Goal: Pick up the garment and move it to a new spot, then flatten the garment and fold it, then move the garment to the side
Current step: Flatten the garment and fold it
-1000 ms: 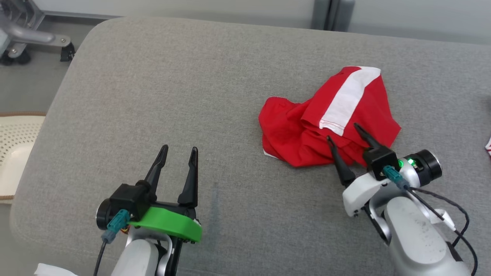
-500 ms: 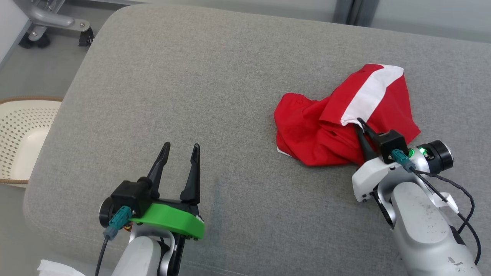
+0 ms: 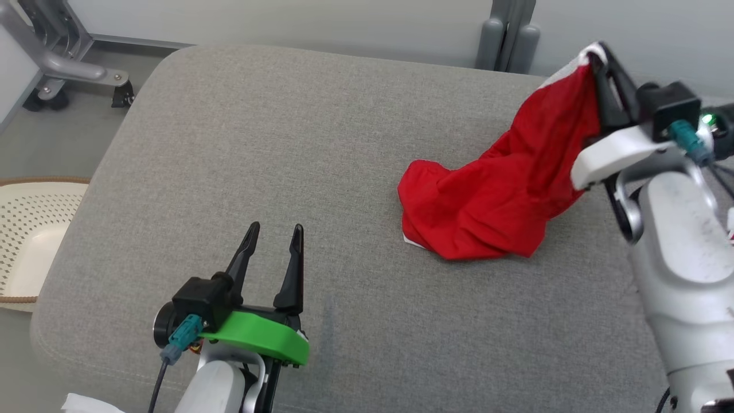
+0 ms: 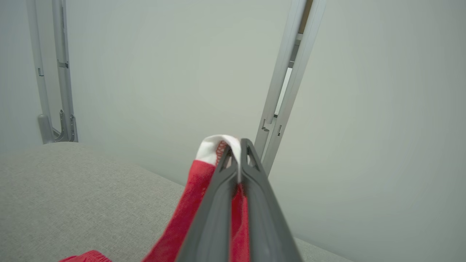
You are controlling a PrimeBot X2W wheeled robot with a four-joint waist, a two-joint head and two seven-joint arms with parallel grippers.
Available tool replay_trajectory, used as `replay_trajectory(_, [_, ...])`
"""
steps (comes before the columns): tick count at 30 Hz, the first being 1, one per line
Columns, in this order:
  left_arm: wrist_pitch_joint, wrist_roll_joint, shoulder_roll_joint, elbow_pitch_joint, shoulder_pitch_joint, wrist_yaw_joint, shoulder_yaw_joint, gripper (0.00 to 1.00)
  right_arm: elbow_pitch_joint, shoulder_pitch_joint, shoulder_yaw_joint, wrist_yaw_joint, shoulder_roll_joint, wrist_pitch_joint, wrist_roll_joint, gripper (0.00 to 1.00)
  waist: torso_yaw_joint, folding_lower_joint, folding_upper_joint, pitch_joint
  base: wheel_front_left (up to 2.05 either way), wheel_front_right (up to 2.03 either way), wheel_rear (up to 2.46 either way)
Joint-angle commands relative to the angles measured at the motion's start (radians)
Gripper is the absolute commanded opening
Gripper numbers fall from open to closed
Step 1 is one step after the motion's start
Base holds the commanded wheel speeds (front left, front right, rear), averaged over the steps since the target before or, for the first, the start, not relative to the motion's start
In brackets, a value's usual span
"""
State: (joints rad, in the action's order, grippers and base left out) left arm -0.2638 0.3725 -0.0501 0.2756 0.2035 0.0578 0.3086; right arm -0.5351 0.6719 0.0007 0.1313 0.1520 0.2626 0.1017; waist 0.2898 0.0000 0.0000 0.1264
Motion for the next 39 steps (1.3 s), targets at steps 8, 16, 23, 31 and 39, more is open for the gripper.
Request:
replay_trajectory(8, [-0.001, 0.017, -0.001, -0.007, -0.016, -0.006, 0.017, 1.00, -0.073, 0.216, -0.025, -0.001, 0.090, -0.008, 0.005, 0.00, 0.040, 0.0000, 0.0000, -0.002, 0.00, 0.00, 0.00])
replay_trajectory(16, [0.000, 0.029, -0.001, -0.015, -0.016, -0.014, 0.026, 1.00, -0.128, 0.314, -0.048, -0.001, 0.071, -0.002, 0.030, 0.00, 0.064, 0.0000, 0.0000, 0.018, 0.00, 0.00, 0.00])
replay_trajectory(23, [-0.001, 0.041, -0.001, -0.019, 0.008, -0.016, 0.048, 1.00, -0.357, 0.337, -0.137, -0.001, 0.122, -0.018, 0.112, 1.00, 0.068, 0.0000, 0.0000, 0.038, 0.00, 0.00, 0.00])
replay_trajectory(31, [-0.001, 0.033, -0.002, -0.018, 0.006, -0.021, 0.024, 1.00, -0.394, 0.273, -0.147, -0.001, 0.100, 0.002, 0.096, 1.00, 0.012, 0.0000, 0.0000, 0.033, 0.00, 0.00, 0.00])
replay_trajectory(39, [-0.001, 0.011, -0.002, -0.040, 0.001, -0.014, -0.017, 1.00, -0.070, 0.003, -0.022, -0.001, 0.027, 0.002, -0.106, 1.00, -0.078, 0.0000, 0.0000, 0.012, 0.00, 0.00, 0.00])
